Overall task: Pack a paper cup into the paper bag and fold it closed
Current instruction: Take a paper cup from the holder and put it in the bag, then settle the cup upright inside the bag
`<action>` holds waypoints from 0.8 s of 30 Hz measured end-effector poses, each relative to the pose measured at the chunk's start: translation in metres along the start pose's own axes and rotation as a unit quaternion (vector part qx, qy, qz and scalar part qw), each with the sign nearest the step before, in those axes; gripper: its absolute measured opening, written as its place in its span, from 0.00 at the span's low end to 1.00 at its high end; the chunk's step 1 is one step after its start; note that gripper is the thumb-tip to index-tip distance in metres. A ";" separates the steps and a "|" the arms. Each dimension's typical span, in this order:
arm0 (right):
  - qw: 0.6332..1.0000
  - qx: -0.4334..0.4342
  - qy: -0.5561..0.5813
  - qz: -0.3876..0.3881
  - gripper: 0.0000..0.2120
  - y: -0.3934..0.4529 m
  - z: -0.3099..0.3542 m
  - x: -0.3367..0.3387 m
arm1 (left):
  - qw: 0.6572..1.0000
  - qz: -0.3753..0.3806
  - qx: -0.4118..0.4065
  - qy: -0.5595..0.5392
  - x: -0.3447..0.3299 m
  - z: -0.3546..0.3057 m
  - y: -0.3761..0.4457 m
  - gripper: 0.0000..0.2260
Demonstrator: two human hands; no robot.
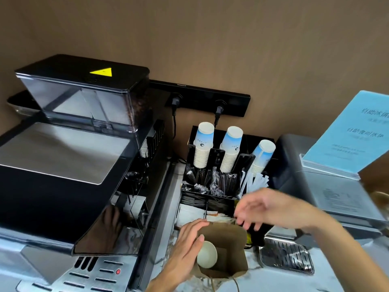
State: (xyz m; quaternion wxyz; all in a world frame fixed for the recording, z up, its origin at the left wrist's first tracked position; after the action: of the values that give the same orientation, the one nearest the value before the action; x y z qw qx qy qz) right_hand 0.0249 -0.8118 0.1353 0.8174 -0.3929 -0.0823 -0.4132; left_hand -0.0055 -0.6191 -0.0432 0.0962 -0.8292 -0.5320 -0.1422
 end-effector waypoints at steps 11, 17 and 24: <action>0.972 0.099 -0.144 -0.155 0.23 0.172 0.026 0.006 | 0.999 -0.001 0.012 0.036 0.000 0.007 0.002 0.18; 0.938 0.097 -0.309 -0.123 0.14 0.224 0.034 -0.029 | 0.999 -0.007 0.023 0.040 0.000 0.010 0.002 0.18; 0.928 0.132 -0.293 -0.187 0.12 0.195 0.029 -0.007 | 0.999 -0.012 0.021 0.036 -0.002 0.008 0.001 0.18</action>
State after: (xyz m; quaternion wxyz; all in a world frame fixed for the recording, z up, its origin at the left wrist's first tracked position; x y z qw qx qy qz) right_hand 0.1707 -0.7189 0.0398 0.7093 -0.3623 -0.4441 -0.4103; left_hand -0.0043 -0.6190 -0.0510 0.1315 -0.8151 -0.5406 -0.1618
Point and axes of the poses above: each hand's wrist, its own y-axis towards the middle knuckle, its own x-axis out of the back of the hand, z = x × y, the point moved 6 cm from there along y, towards the middle knuckle, and after that the axes turned 5 degrees about -x, right-handed, at the moved point
